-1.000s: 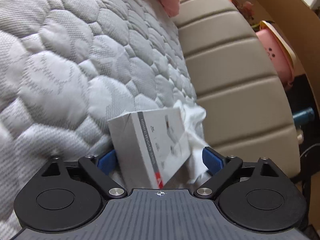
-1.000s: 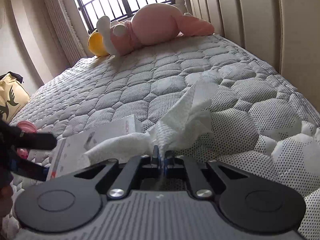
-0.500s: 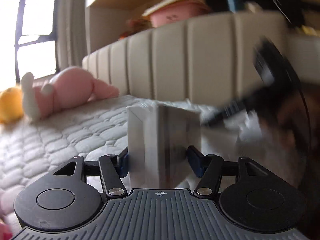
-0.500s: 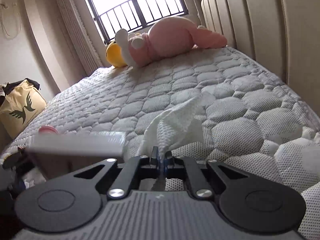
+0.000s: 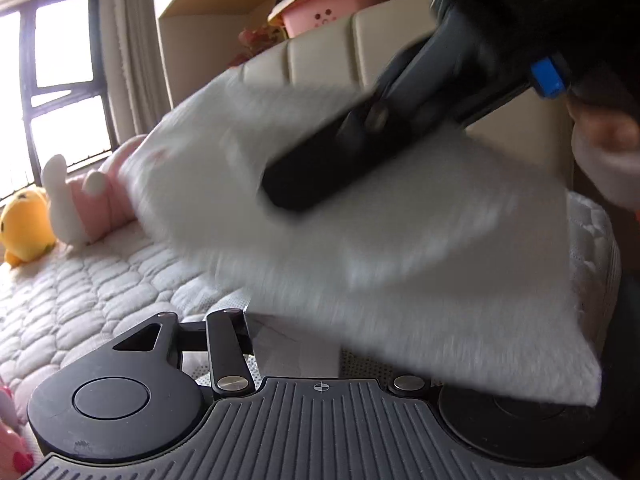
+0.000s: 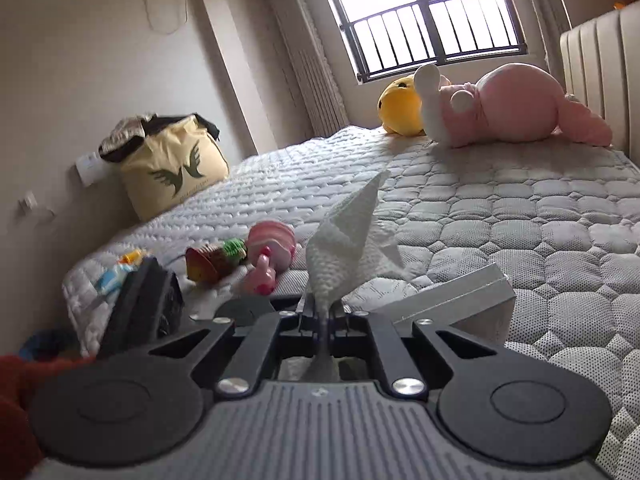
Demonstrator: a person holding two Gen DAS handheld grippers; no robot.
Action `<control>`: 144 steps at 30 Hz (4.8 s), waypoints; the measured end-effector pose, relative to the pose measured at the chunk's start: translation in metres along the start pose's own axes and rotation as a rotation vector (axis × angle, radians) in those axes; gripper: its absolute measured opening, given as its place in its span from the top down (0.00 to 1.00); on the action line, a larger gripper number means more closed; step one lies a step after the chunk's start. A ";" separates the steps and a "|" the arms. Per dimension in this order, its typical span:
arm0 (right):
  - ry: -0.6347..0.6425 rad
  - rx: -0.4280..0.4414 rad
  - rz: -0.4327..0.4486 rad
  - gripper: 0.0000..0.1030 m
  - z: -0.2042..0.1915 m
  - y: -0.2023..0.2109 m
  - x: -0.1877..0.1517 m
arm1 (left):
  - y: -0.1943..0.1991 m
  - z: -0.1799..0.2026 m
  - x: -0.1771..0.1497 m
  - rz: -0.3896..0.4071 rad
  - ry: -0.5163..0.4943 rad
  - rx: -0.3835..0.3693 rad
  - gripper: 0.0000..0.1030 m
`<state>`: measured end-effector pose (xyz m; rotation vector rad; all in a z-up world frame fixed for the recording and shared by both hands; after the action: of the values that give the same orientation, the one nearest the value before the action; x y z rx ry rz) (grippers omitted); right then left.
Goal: Clean container
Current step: 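Hold the white box in the left tool while the right tool wipes its printed face, then hold the white box in the left tool while the right tool wipes its edge, then set the white box down beside the toys and open the left tool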
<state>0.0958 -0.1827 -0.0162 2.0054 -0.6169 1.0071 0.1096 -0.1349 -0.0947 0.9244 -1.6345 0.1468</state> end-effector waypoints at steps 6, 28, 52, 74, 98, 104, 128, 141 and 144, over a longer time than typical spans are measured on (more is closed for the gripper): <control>-0.097 -0.118 0.018 0.94 0.049 0.004 0.007 | -0.001 -0.002 0.000 -0.005 0.019 0.001 0.49; -0.170 -0.300 -0.069 0.94 0.113 0.020 -0.048 | 0.000 0.011 0.007 -0.005 -0.300 0.087 0.49; -0.124 -0.253 0.034 0.94 0.088 0.002 0.007 | -0.002 -0.064 -0.054 -0.247 1.234 -0.409 0.17; -0.310 -0.321 0.020 0.95 0.157 -0.005 -0.027 | -0.049 -0.068 -0.027 -0.197 1.048 -0.315 0.40; -0.229 -0.195 0.045 0.95 0.087 0.002 -0.013 | -0.017 -0.049 -0.012 0.018 0.567 -0.164 0.29; -0.271 -0.311 0.024 0.95 0.116 0.034 -0.042 | -0.016 -0.049 -0.012 0.019 0.562 -0.157 0.29; -0.134 -0.227 -0.104 0.95 0.064 -0.135 -0.011 | 0.073 -0.175 -0.051 -0.030 0.505 0.359 0.15; -0.139 -0.370 -0.071 0.95 0.099 -0.092 -0.010 | 0.196 -0.327 -0.149 -0.087 0.794 0.859 0.09; -0.138 -0.373 -0.074 0.94 0.102 -0.089 -0.010 | 0.180 -0.331 -0.183 -0.132 0.950 0.771 0.08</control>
<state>0.1967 -0.2157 -0.1011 1.7595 -0.7394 0.6567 0.2516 0.2590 -0.0874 1.2521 -0.5975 1.0109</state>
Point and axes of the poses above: each gripper's, at about its wrist camera, not at the fingertips, and y roughly against the way its jaws point, z to its right, x to its top, the point moved 10 cm from there along -y, roughly the way its jaws point, and after that the axes turned 5 degrees about -y, right-handed, at the moved point
